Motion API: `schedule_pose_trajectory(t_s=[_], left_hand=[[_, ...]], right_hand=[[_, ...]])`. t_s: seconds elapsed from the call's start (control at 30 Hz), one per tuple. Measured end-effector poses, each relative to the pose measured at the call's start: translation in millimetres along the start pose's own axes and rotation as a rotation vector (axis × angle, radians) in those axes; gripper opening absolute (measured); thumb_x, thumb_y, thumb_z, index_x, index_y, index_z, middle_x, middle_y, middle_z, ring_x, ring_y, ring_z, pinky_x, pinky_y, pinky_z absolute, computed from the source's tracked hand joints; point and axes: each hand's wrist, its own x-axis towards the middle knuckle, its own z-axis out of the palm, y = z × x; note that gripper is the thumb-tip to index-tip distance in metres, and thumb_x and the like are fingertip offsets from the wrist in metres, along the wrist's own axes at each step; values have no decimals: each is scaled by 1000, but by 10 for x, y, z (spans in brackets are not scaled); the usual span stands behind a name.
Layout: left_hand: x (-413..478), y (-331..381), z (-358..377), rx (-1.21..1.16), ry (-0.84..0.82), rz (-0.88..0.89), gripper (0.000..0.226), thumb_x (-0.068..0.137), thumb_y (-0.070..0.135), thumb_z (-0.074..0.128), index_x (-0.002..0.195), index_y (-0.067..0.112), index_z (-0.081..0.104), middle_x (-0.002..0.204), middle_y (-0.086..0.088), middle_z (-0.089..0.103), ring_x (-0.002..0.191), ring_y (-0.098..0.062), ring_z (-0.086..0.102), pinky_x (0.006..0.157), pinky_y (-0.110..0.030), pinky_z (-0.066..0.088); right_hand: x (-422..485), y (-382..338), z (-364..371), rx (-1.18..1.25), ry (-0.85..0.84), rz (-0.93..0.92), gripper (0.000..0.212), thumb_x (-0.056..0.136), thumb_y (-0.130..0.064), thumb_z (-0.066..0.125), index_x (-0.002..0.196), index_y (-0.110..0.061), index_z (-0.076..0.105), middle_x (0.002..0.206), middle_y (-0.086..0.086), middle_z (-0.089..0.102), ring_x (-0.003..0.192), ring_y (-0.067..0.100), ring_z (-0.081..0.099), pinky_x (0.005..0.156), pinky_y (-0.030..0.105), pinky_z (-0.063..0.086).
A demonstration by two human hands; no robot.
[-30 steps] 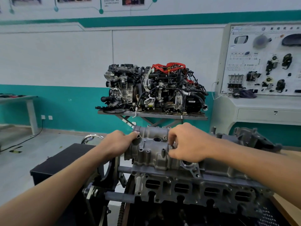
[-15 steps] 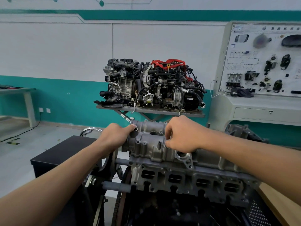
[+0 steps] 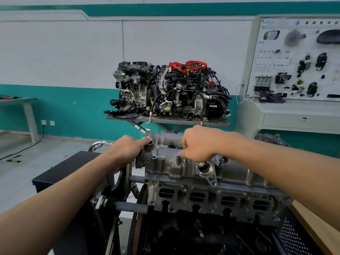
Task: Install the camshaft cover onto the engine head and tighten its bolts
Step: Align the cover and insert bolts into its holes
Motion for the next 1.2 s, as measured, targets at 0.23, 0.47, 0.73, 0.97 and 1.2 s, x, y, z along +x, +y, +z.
schedule_pose_trajectory(t_s=[0.23, 0.47, 0.73, 0.97, 1.2], left_hand=[[26, 11, -64, 152, 127, 40, 66, 80, 68, 64, 50, 19, 34, 39, 7, 33, 39, -14, 34, 49, -28, 23], [67, 102, -50, 142, 315, 180, 52, 80, 53, 71, 67, 3, 65, 58, -6, 66, 56, -19, 58, 48, -25, 40], [52, 253, -21, 17, 290, 209, 49, 91, 50, 61, 69, 6, 58, 57, 2, 59, 43, -6, 53, 47, -23, 36], [39, 396, -53, -297, 95, 61, 42, 102, 40, 34, 88, 9, 59, 58, -1, 42, 41, -12, 31, 42, -23, 23], [-17, 439, -173, -672, -175, -61, 53, 103, 55, 31, 103, 10, 58, 49, 1, 43, 36, -9, 28, 33, -16, 20]], right_hand=[[-4, -85, -265, -10, -141, -46, 30, 88, -32, 67, 95, -4, 76, 88, 11, 77, 86, 29, 74, 79, 40, 62], [70, -125, -220, -242, -209, -77, 34, 94, -27, 62, 71, -4, 70, 67, 7, 68, 65, 26, 67, 60, 33, 53], [106, -107, -312, -127, -250, -53, 28, 91, -36, 67, 82, -9, 72, 68, 2, 70, 63, 20, 66, 60, 30, 56], [148, -149, -219, -280, -250, -74, 36, 98, -25, 52, 71, -5, 64, 72, 10, 65, 68, 28, 67, 56, 29, 48], [187, -245, -407, 262, 236, -186, 33, 95, -34, 60, 91, -5, 76, 81, 13, 73, 55, 13, 54, 65, 36, 57]])
